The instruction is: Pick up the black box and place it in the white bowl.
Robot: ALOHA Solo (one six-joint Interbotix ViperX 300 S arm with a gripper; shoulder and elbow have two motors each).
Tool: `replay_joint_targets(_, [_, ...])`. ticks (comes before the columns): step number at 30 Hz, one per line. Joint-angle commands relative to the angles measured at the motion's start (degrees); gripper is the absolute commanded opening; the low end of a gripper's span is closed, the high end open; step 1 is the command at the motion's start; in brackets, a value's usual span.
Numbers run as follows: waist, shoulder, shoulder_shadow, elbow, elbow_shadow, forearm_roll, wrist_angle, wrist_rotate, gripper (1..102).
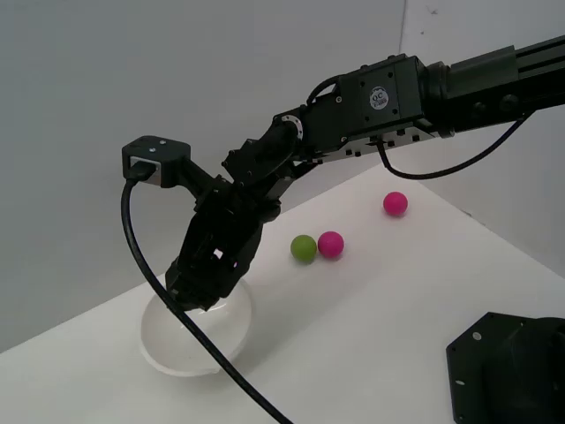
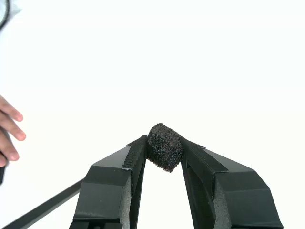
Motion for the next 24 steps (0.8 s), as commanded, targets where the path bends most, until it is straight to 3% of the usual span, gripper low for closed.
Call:
replay_joint_targets(1, [0.4,0.8,1.1,-0.5,-1.1,-0.5,-0.1,1.1,28])
replay_joint_targets(14, [1.3,-0.3,0.0,-0.5,-1.1,0.4,0.7,2.1,29])
replay_joint_targets(24, [2.1,0.2,0.5,-0.5,-1.1,0.4,1.8,2.1,69])
